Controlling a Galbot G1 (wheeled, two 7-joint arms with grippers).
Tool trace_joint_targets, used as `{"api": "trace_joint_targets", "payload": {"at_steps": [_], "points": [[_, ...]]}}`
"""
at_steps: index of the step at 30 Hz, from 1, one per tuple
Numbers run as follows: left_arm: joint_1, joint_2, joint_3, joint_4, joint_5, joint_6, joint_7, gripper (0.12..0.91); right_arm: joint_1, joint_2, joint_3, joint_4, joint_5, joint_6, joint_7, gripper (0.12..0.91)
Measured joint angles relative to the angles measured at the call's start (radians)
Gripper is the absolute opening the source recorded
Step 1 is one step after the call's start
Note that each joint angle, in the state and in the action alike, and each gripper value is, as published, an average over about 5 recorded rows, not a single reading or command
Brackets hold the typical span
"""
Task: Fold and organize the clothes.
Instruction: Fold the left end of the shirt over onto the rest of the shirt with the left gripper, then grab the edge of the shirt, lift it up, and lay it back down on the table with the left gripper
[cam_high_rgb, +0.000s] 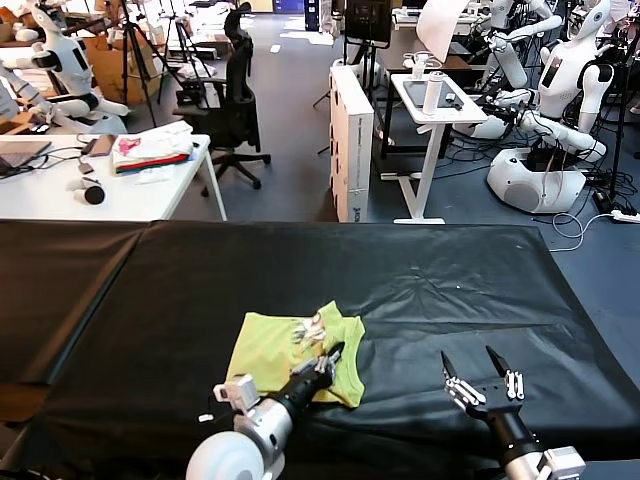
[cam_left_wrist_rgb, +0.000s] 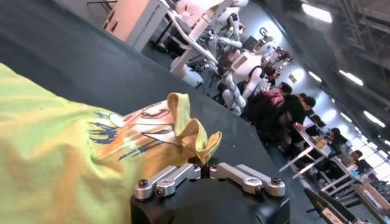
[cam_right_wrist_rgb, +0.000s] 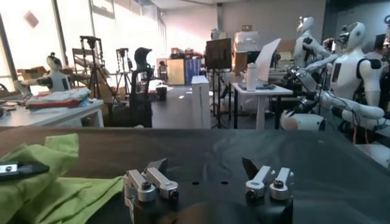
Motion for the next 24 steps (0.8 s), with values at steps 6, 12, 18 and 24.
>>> {"api": "trace_joint_targets", "payload": {"at_steps": [6,12,18,24], "points": [[0.0,-0.005,0.013,0.024,0.04,-0.011,0.012,0.326,0.007,0.0,-0.002,-0.006,-0.003,0.0,0.0,0.907],[-0.002,-0.003,0.017,0.023,0.044,-0.012,0.013,0.705,0.021,-0.007,-0.013,-0.017,-0.008,-0.003,-0.001,0.907],[0.009,0.014,0.001,-0.01,0.081,-0.03,0.029,0.9,0.055,-0.034,-0.048,-0.029,-0.016,-0.027,-0.002,0.907],[0.005,0.072,-0.075,-0.053,0.116,-0.089,0.069,0.907,0.144,-0.075,-0.14,-0.069,-0.064,-0.067,-0.004,0.907]]}}
